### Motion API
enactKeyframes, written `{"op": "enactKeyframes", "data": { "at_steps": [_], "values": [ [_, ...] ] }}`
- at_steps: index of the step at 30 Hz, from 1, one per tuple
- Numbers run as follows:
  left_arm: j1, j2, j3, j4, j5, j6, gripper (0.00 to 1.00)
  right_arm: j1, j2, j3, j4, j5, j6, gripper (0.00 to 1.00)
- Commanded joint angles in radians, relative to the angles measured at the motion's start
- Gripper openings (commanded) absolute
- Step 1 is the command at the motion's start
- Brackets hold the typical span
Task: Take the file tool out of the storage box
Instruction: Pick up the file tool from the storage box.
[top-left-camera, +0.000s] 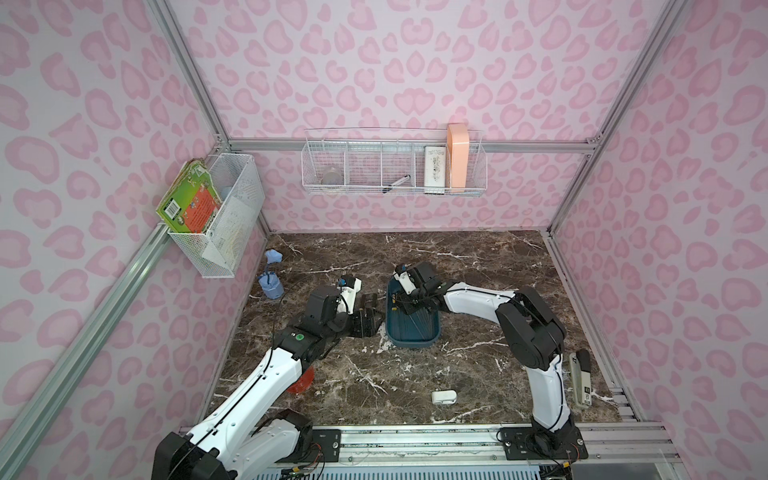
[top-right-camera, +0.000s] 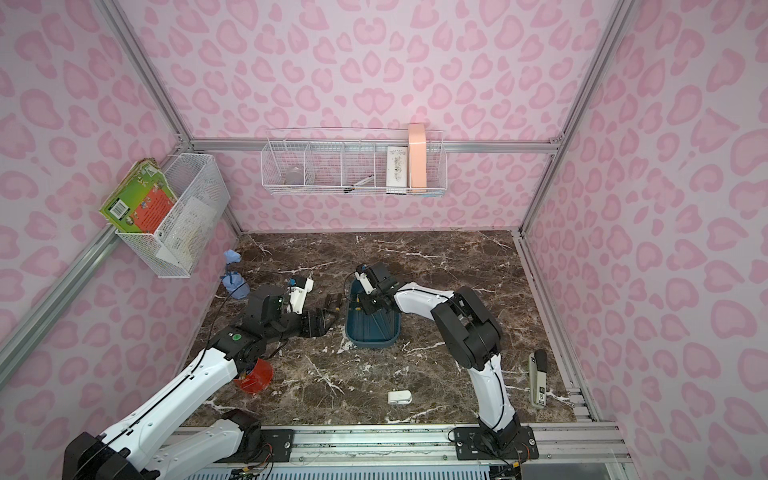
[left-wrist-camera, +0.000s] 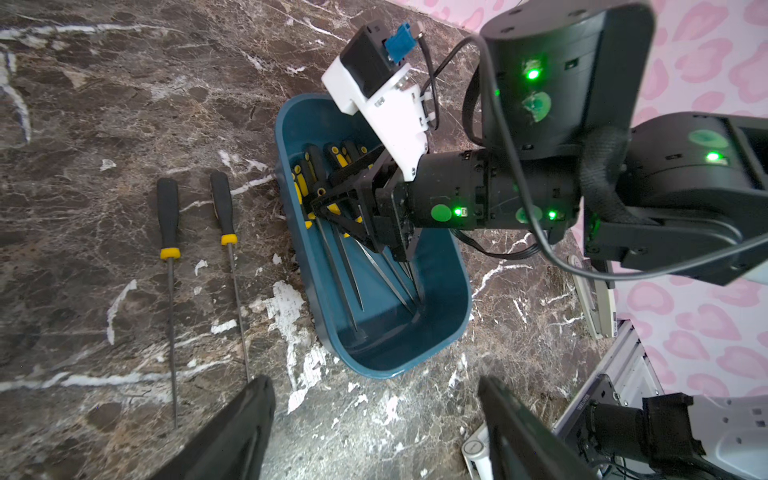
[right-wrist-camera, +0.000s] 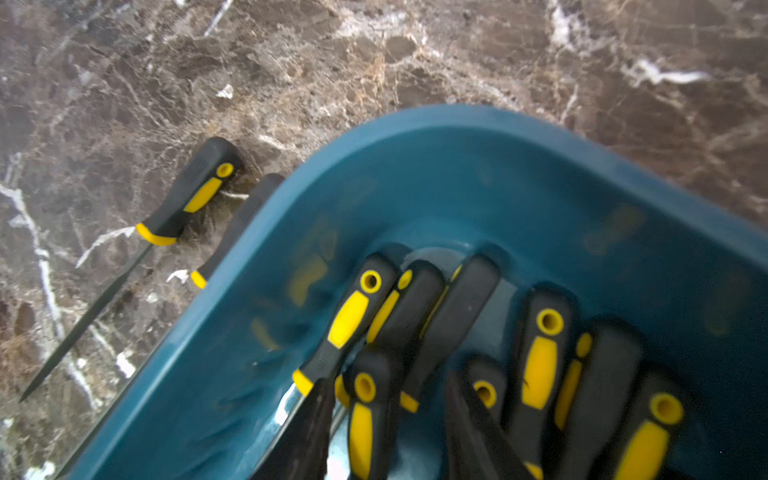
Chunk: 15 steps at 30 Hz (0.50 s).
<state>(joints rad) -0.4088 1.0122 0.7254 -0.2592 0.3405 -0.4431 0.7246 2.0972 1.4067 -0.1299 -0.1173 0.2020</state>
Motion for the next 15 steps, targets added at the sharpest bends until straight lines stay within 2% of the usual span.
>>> {"op": "enactKeyframes", "data": {
  "at_steps": [1,10,15],
  "values": [
    [0.001,-0.006,-0.004,0.001,-0.005,-0.008,0.81,0.002,0.005,0.011,-0.028,0.011,-0.005,0.37],
    [0.001,-0.002,-0.012,0.012,0.002,-0.013,0.81,0.016,-0.014,0.011,-0.01,0.027,0.005,0.11],
    [0.001,0.001,-0.023,0.031,0.023,-0.019,0.81,0.019,-0.048,0.004,0.003,0.041,0.01,0.06]
  ]
}}
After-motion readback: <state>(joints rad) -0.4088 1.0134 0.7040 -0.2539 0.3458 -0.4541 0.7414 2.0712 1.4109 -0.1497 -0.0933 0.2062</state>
